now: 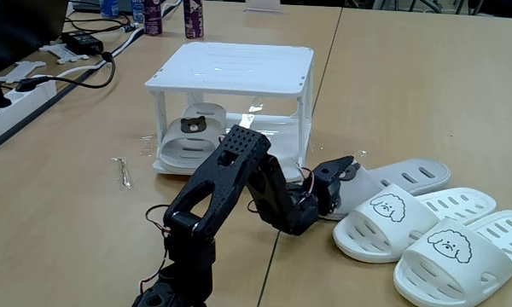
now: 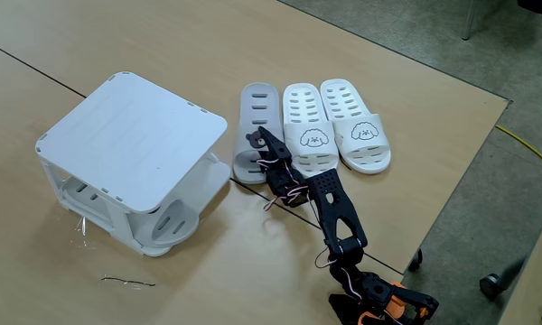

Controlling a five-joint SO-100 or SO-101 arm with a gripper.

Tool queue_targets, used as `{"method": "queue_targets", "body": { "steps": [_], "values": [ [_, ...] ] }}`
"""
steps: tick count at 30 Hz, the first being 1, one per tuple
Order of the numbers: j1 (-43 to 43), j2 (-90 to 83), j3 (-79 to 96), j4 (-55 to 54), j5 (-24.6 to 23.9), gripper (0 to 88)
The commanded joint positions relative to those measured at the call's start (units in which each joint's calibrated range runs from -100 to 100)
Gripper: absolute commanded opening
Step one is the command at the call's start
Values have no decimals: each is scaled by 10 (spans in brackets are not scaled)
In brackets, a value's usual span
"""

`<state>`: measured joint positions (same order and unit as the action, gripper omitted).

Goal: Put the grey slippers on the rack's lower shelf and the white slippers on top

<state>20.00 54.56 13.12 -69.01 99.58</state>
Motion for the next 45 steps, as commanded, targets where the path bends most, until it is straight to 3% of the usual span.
{"method": "queue_targets", "body": {
  "steps": [1,8,20,29,34,39,45],
  "values": [
    [4,-12,-69,32,4,8],
    [13,-156,5,32,4,8],
    [83,-681,478,32,4,8],
    [29,-936,855,32,4,8],
    [-62,-946,855,34,4,8],
    [-164,-851,855,51,4,8],
    [-195,-752,854,43,4,8]
  ]
}}
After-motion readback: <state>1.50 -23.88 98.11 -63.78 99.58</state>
